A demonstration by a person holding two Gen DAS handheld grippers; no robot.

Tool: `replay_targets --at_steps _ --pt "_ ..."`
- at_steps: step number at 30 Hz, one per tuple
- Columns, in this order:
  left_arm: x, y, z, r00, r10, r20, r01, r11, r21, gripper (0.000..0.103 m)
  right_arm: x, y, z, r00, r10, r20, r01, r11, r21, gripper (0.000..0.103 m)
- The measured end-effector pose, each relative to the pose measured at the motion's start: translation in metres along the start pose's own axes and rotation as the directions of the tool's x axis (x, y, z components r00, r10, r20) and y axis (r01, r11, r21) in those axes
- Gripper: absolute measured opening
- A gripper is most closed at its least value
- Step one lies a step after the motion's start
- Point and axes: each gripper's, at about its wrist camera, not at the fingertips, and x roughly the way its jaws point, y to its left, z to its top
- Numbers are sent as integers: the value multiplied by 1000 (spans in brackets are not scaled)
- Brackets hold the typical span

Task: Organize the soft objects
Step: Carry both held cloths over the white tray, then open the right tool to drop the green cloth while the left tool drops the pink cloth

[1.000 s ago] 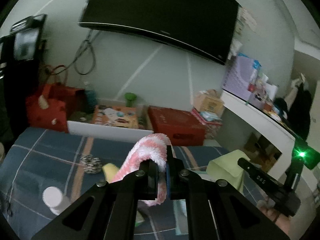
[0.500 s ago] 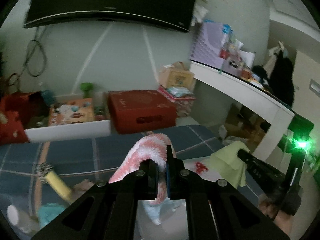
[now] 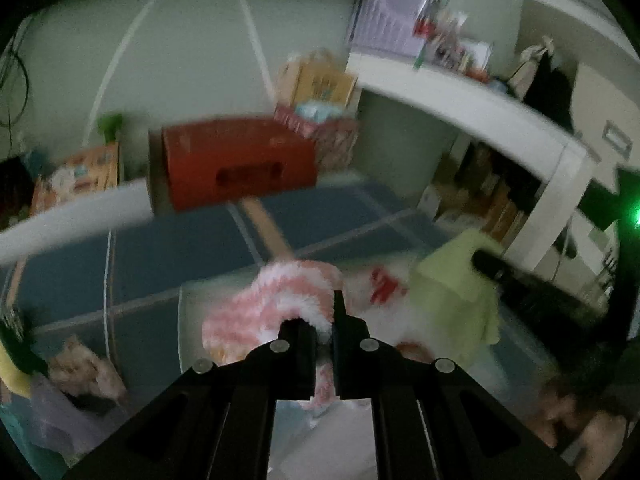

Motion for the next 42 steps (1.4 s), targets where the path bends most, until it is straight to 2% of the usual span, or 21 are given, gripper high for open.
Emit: replay_targets --at_steps 5,9,14,15,16,17,18,19,20,21,22,26,30,32,34,42 --pt "30 16 -20 990 31 -137 -39 998 -53 6 22 2 -12 993 -1 -118 1 1000 2 6" --pt "34 22 -33 984 42 -173 -55 996 -68 6 31 3 -19 981 25 -191 -22 1000 16 8" --pt "26 21 -37 982 40 -183 -51 997 -59 8 28 10 -21 976 21 -217 -23 1000 -6 9" --pt "25 21 -34 981 42 -187 -54 997 -54 10 26 12 -21 975 19 -219 -23 1000 -16 9" --pt "21 21 -33 981 45 -188 -56 997 -52 19 25 13 -20 976 16 -219 -21 1000 -23 9" --pt "15 22 -31 982 47 -183 -58 997 -56 34 22 14 -19 976 8 -218 -16 999 -33 9" --pt "14 21 -27 983 46 -179 -57 997 -59 42 20 16 -18 976 5 -217 -14 999 -39 16" --pt "9 21 -24 985 46 -168 -57 996 -64 49 18 18 -16 976 2 -216 -12 999 -44 29" --pt "3 21 -22 986 50 -160 -61 996 -66 49 16 19 -15 976 -4 -216 -7 999 -48 38" --pt "-3 22 -19 986 61 -157 -72 995 -66 49 13 20 -14 976 -8 -216 -3 999 -50 55" --pt "-7 23 -16 985 76 -158 -87 994 -65 52 11 21 -13 977 -11 -214 0 999 -53 60" --pt "-20 32 -14 968 149 -203 -171 981 -91 69 5 26 -12 974 -30 -224 12 997 -81 61" --pt "-23 48 -19 948 201 -247 -237 963 -125 79 7 32 -15 965 -53 -256 24 993 -115 81" --pt "-25 55 -23 944 217 -248 -259 954 -149 92 9 34 -17 961 -66 -270 31 991 -133 90" --pt "-27 61 -26 940 231 -251 -279 943 -180 100 11 35 -19 956 -70 -284 31 990 -139 103" --pt "-47 68 -29 944 241 -225 -291 929 -230 101 4 37 -19 958 -34 -286 3 994 -106 103"
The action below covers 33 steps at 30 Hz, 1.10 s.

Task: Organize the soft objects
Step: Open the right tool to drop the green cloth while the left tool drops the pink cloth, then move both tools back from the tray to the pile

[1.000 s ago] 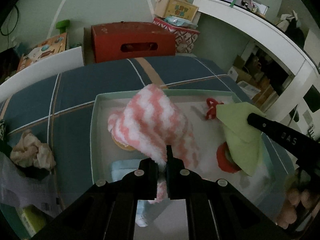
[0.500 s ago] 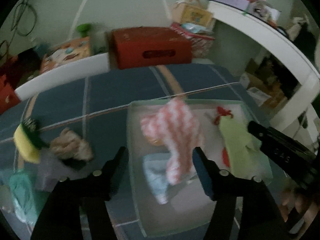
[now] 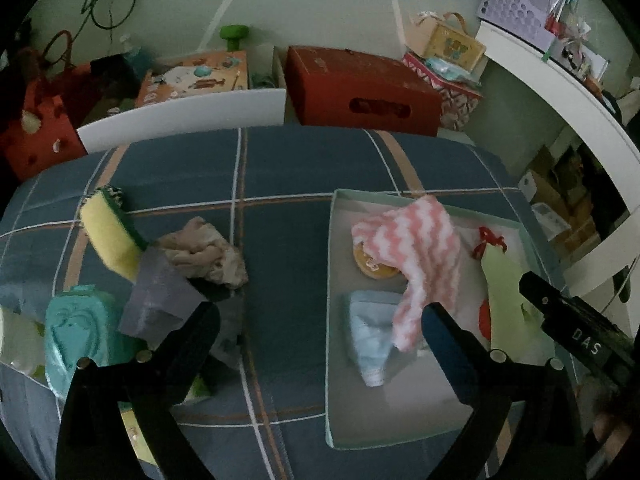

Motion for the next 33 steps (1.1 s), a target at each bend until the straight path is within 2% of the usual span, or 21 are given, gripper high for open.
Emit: replay_targets --at_steps 6,13,20,24,33 --pt "-14 18 -11 1000 -10 18 11 999 -44 101 -12 21 -2 999 18 34 -17 999 -43 103" --pt "-36 39 -21 998 -21 60 26 996 -85 101 -26 64 -8 994 94 63 -84 985 -149 103" --pt "-64 69 -28 992 55 116 -41 992 -119 101 -38 93 -17 982 177 62 -162 968 -193 103" --pt "-77 91 -34 988 70 137 -47 985 -169 101 -44 108 -23 975 213 58 -196 957 -215 103" --pt "-85 121 -48 985 113 129 -81 969 -232 101 -49 146 -46 961 276 7 -261 919 -297 103"
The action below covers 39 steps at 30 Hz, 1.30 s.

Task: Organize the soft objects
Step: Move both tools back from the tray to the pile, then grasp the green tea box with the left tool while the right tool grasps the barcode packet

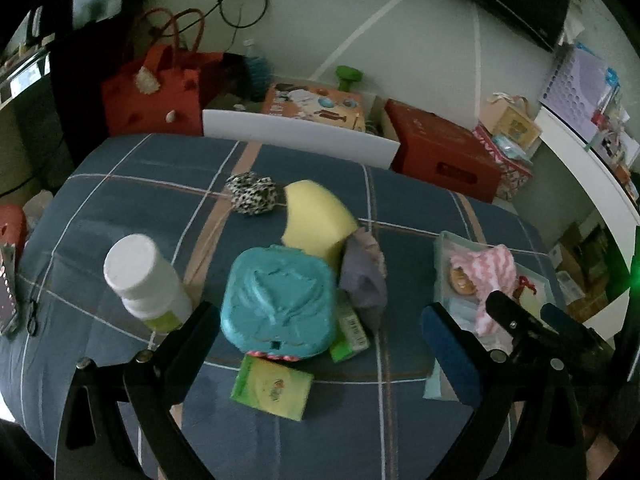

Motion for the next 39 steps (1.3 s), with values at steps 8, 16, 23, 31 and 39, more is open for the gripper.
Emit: replay_targets --at_steps 8,16,23,31,39 --pt "-2 18 -5 1000 22 -22 -22 999 -25 101 7 32 -8 999 45 -26 -47 996 -76 103" --pt "-4 37 -10 999 35 -40 -38 998 -56 101 13 41 -12 996 79 -42 -81 994 -75 103" --pt "11 54 -23 993 43 -112 -51 996 -75 101 24 46 -18 994 72 -77 -78 995 -70 103" --pt "34 59 -34 980 35 -196 -50 996 -72 101 33 44 -22 992 67 -110 -74 996 -55 103" --pt "64 53 -44 953 -33 -302 12 997 -74 101 38 44 -22 989 82 -125 -90 994 -55 103"
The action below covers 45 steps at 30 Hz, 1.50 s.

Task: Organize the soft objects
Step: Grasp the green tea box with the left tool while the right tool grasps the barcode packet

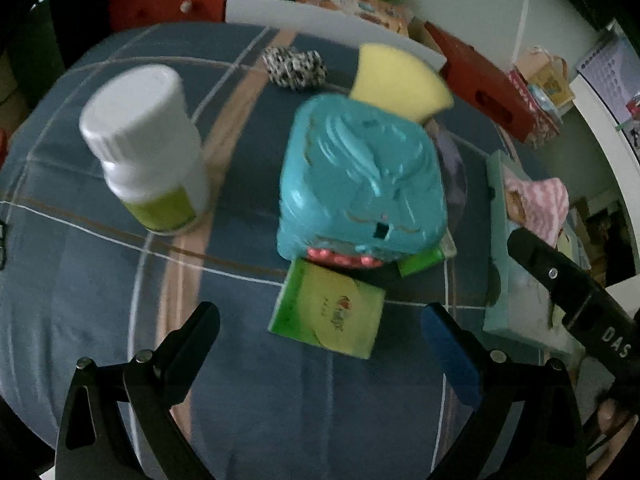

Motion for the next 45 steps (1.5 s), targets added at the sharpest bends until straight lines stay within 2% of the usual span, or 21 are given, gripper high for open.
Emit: replay_targets --at_steps 7,13,20,21,26,30,35,39,45 --pt "21 -7 0 996 80 -37 -78 996 38 101 7 4 -1 1000 12 -12 -12 1000 -10 103" --pt "24 -5 3 995 95 -23 -94 995 37 100 8 13 -2 998 58 0 -58 998 -38 103" --pt "29 -16 6 996 74 -40 -71 995 73 99 11 20 -3 996 86 -1 -86 995 -57 100" --pt "30 -18 7 996 75 -40 -72 994 80 98 11 21 -3 996 88 -1 -88 994 -59 98" --pt "37 -27 3 995 74 -63 -69 995 78 78 15 26 -4 994 108 -8 -108 991 -79 95" --pt "38 -20 7 996 65 -58 -62 997 47 69 22 34 -7 990 139 -33 -142 984 -108 84" --pt "35 -9 10 997 66 -47 -67 998 -15 69 33 43 -10 985 161 -62 -169 976 -139 68" --pt "34 -1 13 997 69 -43 -71 996 -55 69 38 51 -13 982 175 -74 -185 969 -162 48" --pt "34 2 14 997 55 -47 -59 995 -78 69 42 54 -12 980 184 -79 -195 967 -166 34"
